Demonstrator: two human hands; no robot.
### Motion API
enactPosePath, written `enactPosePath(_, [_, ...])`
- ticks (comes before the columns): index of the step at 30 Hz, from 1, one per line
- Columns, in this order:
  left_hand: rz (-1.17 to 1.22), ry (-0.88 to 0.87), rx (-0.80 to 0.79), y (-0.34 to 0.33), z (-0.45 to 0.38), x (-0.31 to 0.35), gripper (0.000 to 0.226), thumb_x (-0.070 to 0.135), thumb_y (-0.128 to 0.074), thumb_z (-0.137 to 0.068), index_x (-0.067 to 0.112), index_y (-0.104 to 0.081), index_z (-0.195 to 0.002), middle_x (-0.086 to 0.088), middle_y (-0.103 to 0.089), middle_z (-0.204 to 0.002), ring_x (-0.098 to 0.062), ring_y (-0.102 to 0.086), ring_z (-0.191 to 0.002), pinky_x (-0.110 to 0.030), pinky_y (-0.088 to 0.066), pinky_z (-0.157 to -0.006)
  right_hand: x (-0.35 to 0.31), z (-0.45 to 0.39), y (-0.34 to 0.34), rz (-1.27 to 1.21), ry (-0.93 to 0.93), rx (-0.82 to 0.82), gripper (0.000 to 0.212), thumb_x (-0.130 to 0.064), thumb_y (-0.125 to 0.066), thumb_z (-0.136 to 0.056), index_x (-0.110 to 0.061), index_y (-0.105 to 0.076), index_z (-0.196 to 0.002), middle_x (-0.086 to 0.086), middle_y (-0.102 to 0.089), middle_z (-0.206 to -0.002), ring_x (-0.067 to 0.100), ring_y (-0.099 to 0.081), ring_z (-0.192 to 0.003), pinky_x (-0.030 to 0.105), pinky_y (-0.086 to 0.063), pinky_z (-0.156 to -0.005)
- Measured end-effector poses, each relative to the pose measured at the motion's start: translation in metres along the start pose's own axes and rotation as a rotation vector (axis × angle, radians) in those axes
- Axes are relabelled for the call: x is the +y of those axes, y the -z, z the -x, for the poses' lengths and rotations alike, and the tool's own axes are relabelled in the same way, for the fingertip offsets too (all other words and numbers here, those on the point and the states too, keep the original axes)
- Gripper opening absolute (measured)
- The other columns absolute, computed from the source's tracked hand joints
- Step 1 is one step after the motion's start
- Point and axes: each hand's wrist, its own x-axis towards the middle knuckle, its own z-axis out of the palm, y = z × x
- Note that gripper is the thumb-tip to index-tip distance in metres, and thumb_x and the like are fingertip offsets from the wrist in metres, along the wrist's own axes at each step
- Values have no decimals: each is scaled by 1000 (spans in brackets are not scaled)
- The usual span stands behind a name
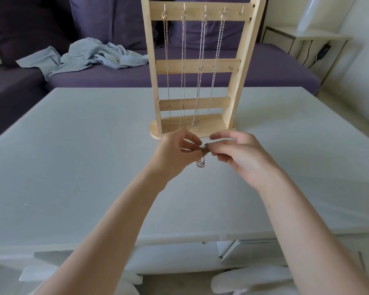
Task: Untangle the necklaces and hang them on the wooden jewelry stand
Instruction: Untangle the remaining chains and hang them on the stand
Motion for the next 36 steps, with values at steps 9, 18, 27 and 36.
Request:
enactPosePath(9, [21,76,-43,-5,0,-1,18,3,-60,-84,21,-63,-82,1,-66,-77,-11,-56,-71,-24,-49,-76,0,0,-9,-120,26,26,15,2,-66,-82,-10,-59,-87,3,-64,-70,10,-57,-59,19,-47,-59])
enactPosePath(18, [51,13,35,8,-3,-3,17,6,-66,-84,21,-69,-78,16,-66,-64,5,-59,-63,-11,-48,-65,2,-2,-12,32,118,-62,9,3,-61,-85,-5,-62,-83,9,-64,-70,9,-59,-55,16,-48,-56])
enactPosePath(27, [28,26,124,8,-6,-3,19,6,-58,-88,18,-62,-73,10,-65,-65,4,-62,-57,-10,-46,-55,4,-5,-5,377,167,23,18,0,-66,-78,-18,-63,-76,1,-70,-69,17,-60,-66,29,-51,-72])
enactPosePath(36, [370,141,41,4,-6,2,15,7,-48,-95,10,-55,-81,0,-58,-73,-12,-61,-69,-23,-53,-72,2,-3,-7,129,19,-49,19,6,-55,-85,-10,-65,-82,4,-64,-70,13,-58,-62,17,-50,-59])
